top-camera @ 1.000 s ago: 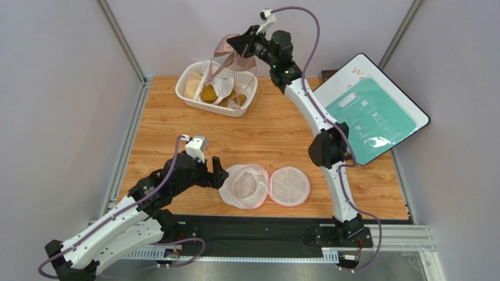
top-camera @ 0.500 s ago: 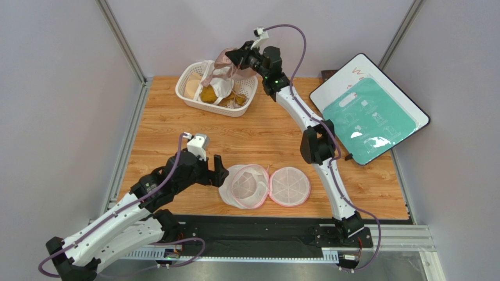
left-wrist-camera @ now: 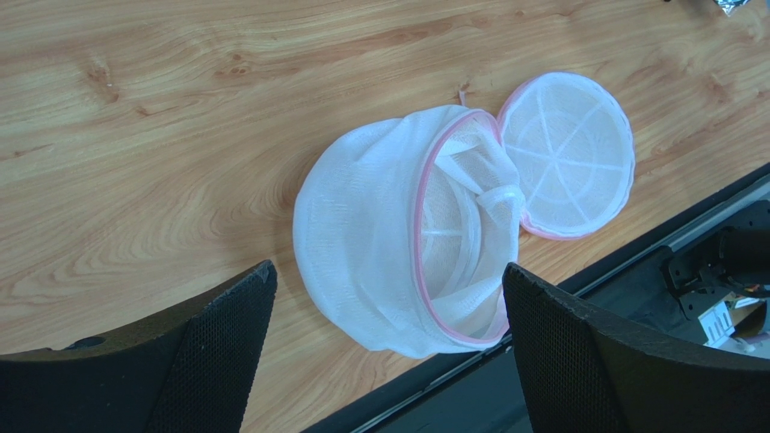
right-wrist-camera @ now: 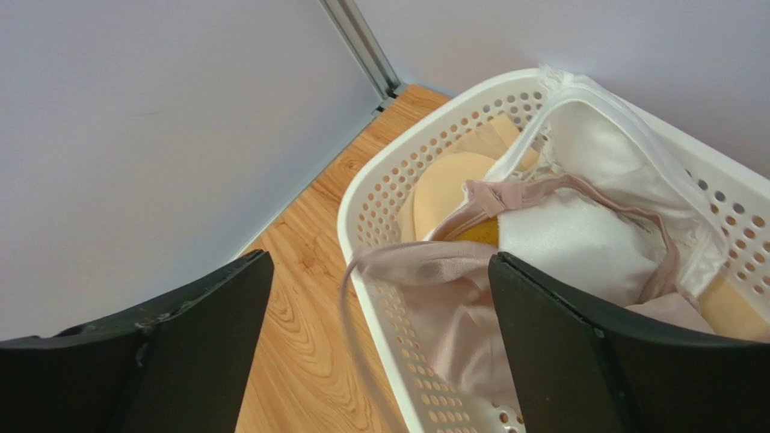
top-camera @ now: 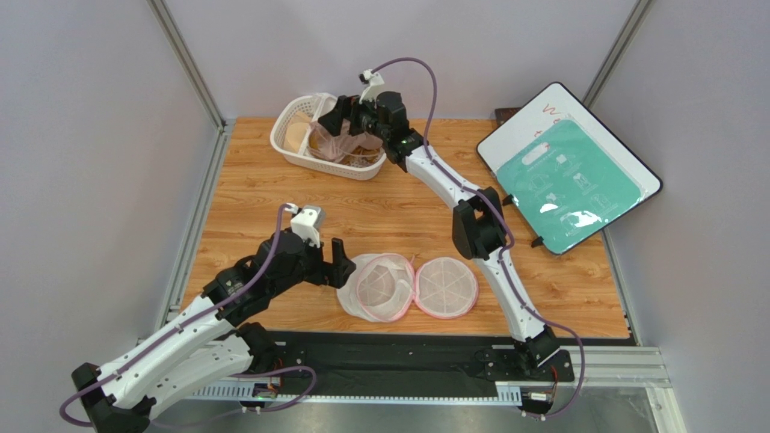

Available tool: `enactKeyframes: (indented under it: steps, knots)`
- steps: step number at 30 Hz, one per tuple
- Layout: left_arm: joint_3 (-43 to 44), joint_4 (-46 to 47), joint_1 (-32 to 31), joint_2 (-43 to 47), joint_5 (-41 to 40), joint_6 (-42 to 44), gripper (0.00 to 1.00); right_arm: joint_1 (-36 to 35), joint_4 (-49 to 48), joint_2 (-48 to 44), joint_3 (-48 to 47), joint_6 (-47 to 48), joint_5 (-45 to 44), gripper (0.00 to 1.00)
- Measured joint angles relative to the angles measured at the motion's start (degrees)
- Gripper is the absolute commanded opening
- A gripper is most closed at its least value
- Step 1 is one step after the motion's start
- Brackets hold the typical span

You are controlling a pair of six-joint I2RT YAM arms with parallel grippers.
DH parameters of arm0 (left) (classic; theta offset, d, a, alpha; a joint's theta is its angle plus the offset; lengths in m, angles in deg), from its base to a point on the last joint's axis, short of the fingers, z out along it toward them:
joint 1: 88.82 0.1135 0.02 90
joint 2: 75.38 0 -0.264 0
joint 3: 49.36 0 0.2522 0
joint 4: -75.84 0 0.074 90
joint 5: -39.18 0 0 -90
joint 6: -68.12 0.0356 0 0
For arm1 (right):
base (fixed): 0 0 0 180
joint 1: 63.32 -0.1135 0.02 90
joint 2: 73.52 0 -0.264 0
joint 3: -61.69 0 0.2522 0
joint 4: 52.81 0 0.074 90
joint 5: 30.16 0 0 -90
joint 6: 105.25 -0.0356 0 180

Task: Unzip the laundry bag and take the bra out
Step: Place the bra in the bin, then reset both arms

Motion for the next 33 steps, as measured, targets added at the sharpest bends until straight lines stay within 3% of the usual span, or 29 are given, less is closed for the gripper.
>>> enactKeyframes:
  steps: [6,11,18,25,33]
  knots:
    - [0.57,-2.43,0.0,1.36,-0.5,0.63,1.0,0.7,3.72,-4.44,9.62,0.9,-3.8,1.0]
    - [2.82,-4.63,0.0,3.21,-1.42,1.31,1.0,1.07,11.37,-14.56,18.71,3.1,-8.94,1.0]
    - [5.49,-7.72,0.0,7.17,-4.33,1.4,1.0,1.14,13.29,-46.75,42.51,4.24,-12.63,1.0]
    - [5.81,-11.69,0.0,12.26,-7.91,0.33,1.0,0.85,14.84,-79.36,73.72,2.1,-13.75,1.0]
    - [5.79,-14.73,0.0,14.99,-10.32,-0.48,1.0,0.07,27.96,-99.49,101.81,-3.1,-16.04,1.0]
